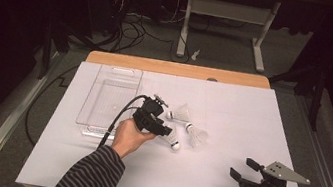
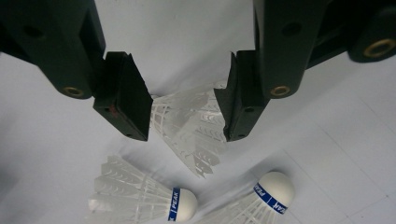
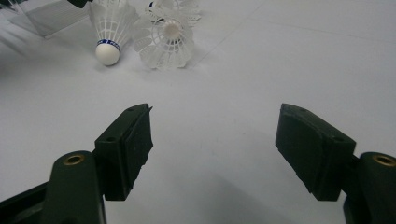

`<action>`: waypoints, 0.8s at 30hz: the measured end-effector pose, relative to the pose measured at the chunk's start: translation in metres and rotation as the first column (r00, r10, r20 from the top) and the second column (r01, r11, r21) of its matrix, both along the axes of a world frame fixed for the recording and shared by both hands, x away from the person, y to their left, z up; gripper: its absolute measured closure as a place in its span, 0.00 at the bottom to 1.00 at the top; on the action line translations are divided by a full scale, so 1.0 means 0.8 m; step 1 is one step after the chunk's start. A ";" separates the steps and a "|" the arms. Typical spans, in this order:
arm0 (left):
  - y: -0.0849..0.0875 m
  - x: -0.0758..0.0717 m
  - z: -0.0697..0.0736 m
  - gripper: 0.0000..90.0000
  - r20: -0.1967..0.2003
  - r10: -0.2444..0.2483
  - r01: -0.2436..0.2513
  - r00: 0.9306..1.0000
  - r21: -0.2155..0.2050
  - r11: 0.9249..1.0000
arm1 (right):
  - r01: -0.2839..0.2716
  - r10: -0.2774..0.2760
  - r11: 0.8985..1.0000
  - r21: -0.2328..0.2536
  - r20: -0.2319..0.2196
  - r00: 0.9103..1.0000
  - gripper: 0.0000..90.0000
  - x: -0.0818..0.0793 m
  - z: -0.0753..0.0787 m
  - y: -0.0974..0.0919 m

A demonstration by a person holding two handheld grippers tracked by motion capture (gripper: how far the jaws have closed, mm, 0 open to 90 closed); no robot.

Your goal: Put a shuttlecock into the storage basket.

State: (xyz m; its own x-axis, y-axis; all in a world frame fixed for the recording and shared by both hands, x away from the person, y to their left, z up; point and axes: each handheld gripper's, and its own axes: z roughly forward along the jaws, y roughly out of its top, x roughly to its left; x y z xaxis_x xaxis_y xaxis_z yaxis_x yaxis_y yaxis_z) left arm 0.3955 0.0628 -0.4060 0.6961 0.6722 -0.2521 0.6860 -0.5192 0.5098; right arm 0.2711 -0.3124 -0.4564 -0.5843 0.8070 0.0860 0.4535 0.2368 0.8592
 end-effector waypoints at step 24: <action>-0.008 0.007 -0.009 0.68 -0.061 -0.032 0.033 0.998 0.023 0.999 | -0.002 0.002 1.000 -0.011 -0.009 1.000 0.31 0.001 -0.001 0.001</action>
